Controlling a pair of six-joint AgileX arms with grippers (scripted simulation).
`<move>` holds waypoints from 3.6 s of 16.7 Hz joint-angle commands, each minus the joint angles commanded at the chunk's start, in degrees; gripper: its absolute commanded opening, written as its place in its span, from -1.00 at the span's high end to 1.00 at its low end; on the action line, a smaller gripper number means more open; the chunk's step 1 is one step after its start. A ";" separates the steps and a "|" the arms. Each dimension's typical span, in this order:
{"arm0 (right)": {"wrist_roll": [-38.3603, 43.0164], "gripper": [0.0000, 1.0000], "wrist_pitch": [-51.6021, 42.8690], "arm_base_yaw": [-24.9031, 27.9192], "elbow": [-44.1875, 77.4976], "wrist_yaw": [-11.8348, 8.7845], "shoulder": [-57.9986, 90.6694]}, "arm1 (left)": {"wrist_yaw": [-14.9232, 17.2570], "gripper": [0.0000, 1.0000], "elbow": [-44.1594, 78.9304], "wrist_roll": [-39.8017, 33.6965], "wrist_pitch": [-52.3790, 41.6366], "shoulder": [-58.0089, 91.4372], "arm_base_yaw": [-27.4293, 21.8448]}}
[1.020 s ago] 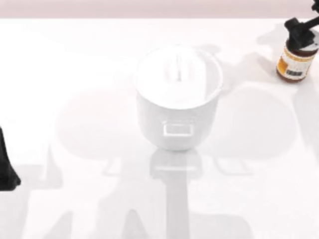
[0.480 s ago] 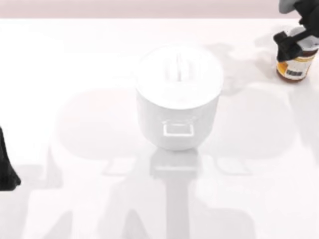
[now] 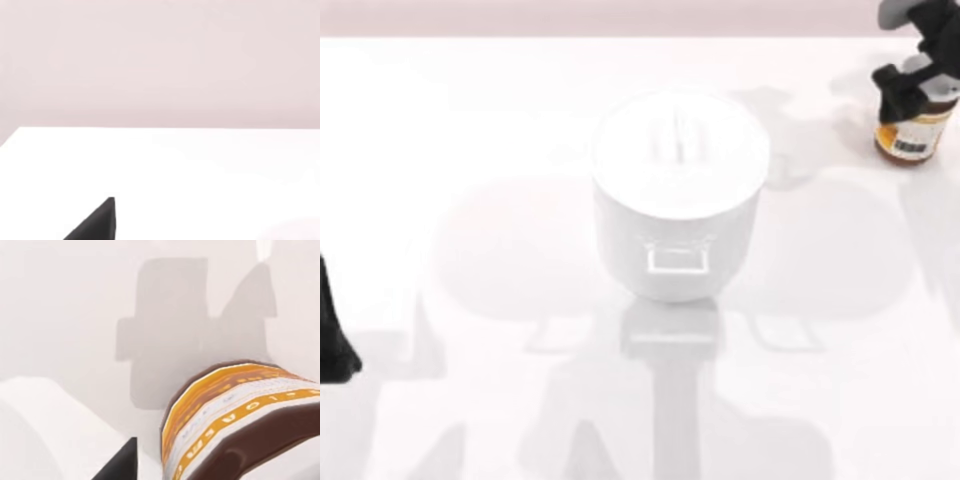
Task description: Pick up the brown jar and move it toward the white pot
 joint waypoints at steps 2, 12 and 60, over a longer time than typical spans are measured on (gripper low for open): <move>0.00 -0.10 0.00 0.00 0.00 0.00 0.00 | 0.00 -1.00 0.00 0.00 0.00 0.00 0.00; 0.00 1.00 0.00 0.00 0.00 0.00 0.00 | 0.00 -1.00 0.00 0.00 0.00 0.00 0.00; 46.66 1.00 15.17 17.69 -50.82 13.33 -36.67 | 0.00 -1.00 0.00 0.00 0.00 0.00 0.00</move>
